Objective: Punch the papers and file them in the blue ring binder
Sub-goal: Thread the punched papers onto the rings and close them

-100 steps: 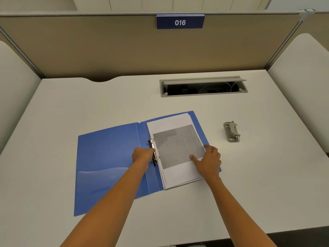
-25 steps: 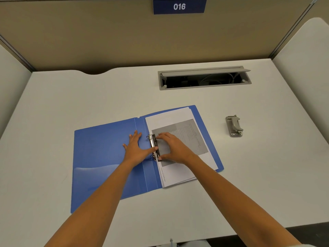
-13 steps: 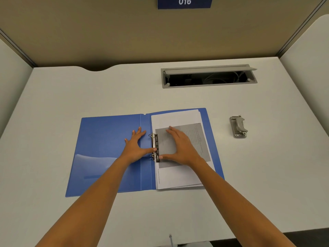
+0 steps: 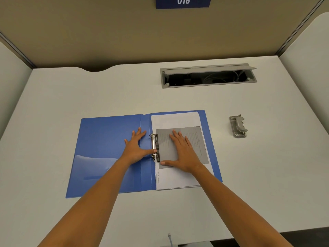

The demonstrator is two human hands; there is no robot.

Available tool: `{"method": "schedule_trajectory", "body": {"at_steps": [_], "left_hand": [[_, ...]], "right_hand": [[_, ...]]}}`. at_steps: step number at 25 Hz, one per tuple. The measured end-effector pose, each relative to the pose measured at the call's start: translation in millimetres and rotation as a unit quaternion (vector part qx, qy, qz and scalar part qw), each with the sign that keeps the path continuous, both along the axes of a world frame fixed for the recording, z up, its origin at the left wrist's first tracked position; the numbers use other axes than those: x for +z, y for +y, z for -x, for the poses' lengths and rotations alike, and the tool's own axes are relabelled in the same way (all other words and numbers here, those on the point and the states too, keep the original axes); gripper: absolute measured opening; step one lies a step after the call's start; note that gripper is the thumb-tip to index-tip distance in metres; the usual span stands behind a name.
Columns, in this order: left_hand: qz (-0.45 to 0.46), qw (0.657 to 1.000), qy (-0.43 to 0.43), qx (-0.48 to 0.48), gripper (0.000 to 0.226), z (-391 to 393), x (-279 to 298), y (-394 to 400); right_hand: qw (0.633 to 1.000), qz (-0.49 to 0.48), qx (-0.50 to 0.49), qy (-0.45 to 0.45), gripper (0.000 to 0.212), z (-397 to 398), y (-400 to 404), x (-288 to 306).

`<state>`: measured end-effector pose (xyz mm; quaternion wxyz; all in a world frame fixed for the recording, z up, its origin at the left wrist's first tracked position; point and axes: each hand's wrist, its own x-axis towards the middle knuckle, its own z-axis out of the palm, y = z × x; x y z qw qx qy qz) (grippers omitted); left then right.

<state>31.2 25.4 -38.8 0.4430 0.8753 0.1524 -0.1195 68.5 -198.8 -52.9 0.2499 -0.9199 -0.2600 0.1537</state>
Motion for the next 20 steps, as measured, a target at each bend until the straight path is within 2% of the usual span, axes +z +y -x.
{"method": "schedule_trajectory", "body": {"at_steps": [5, 12, 20], "left_hand": [[0.001, 1.0, -0.001, 0.005, 0.097, 0, 1, -1], [0.001, 1.0, -0.003, 0.02, 0.094, -2, 0, -3], [-0.016, 0.999, -0.007, 0.027, 0.095, -2, -4, -6]], "right_hand": [[1.0, -0.012, 0.01, -0.005, 0.111, -3, 1, 3], [0.994, -0.085, 0.045, 0.045, 0.08, -16, 23, 25], [0.995, -0.056, 0.067, 0.041, 0.087, -25, 30, 18]]}}
